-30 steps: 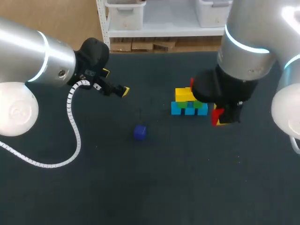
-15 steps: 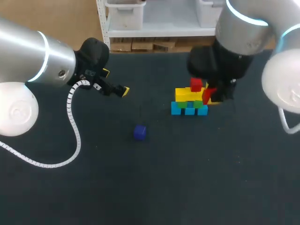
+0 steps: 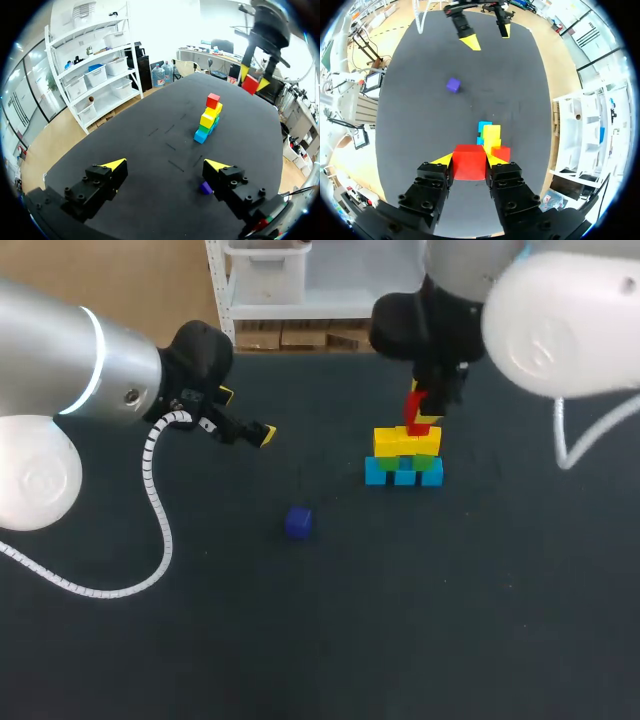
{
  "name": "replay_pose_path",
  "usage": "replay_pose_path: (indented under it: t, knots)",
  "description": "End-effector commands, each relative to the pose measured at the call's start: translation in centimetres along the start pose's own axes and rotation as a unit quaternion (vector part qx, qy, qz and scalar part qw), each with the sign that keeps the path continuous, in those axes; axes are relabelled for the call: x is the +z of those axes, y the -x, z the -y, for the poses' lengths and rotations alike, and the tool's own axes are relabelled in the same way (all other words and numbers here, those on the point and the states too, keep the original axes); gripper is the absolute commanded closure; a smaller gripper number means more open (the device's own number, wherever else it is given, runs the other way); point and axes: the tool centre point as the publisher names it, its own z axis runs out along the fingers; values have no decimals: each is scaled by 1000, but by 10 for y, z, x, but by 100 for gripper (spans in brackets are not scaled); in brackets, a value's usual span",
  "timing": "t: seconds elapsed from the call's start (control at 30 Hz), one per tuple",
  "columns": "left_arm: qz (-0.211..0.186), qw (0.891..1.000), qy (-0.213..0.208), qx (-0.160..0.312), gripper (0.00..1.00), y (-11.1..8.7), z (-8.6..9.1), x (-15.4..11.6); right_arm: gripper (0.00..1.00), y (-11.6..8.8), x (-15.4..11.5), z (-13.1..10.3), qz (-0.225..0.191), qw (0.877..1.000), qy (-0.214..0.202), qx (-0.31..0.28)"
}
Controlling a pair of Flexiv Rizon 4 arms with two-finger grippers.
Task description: Place the blue cubes, place green cubes on the blue cubes, place the yellow cubes on the green cubes, then place the red cubes on the yellow cubes, and place purple cube on the red cubes.
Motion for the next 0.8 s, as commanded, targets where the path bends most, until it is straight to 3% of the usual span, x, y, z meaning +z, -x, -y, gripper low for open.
replay_pose_path:
  t: [0.03,0.3,0.8]
  knots:
    - [3,1000,-4,1,0,-1,-2,-1,100,7,11,25,1,997,83,-2]
    - [3,1000,-4,1,0,-1,-2,-1,100,13,22,40,-11,991,131,1]
    - [3,1000,-4,1,0,-1,-2,-1,100,16,49,55,-6,988,155,2]
